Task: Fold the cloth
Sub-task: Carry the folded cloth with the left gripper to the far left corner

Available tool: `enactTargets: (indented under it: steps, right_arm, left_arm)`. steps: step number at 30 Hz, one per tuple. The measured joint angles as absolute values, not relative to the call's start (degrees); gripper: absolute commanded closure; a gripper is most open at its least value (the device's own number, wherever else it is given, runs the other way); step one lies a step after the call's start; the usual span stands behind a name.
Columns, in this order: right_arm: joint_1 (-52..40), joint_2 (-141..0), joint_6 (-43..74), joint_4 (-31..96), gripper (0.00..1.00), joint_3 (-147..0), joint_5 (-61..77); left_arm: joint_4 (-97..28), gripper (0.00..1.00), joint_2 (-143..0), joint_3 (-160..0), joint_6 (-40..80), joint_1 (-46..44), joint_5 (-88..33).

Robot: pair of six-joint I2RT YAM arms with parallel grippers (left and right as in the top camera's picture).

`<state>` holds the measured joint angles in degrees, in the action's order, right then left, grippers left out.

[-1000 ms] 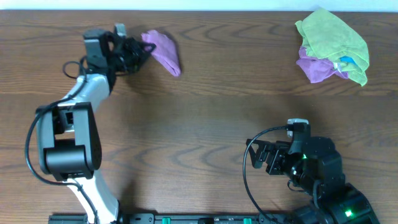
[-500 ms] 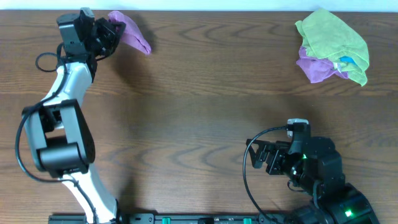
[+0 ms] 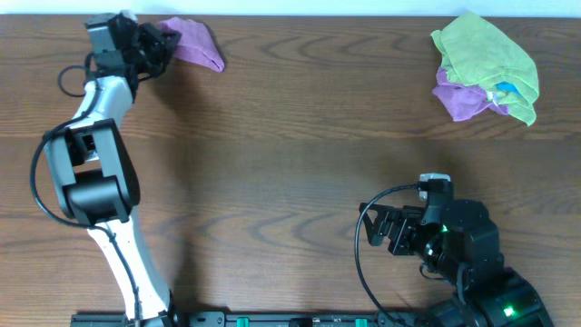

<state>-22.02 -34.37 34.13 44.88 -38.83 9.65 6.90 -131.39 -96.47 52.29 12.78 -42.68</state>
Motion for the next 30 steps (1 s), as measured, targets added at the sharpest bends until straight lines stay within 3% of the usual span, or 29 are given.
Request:
enactTargets:
  steps: [5, 6, 11, 15, 30]
  right_arm:
    - [-22.0, -34.4, 34.1, 44.9, 0.01, -38.8, 9.6]
    - [-22.0, -34.4, 34.1, 44.9, 0.01, -38.8, 9.6]
    - [-22.0, -34.4, 34.1, 44.9, 0.01, -38.8, 9.6]
    - [-22.0, -34.4, 34.1, 44.9, 0.01, -38.8, 9.6]
    - [-22.0, -34.4, 34.1, 44.9, 0.01, -38.8, 9.6]
  left_arm:
    - [0.9, 0.93, -131.4, -96.5, 50.4, 16.3, -42.2]
    - [-0.1, 0.88, -131.4, -96.5, 49.6, 17.1, -42.0]
    - [-1.5, 0.49, -131.4, -96.5, 47.4, 18.3, -41.5]
    - [-1.6, 0.05, -131.4, -96.6, 46.3, 18.2, -41.7]
    - [-7.2, 0.04, -131.2, -96.6, 44.1, 19.7, -46.5]
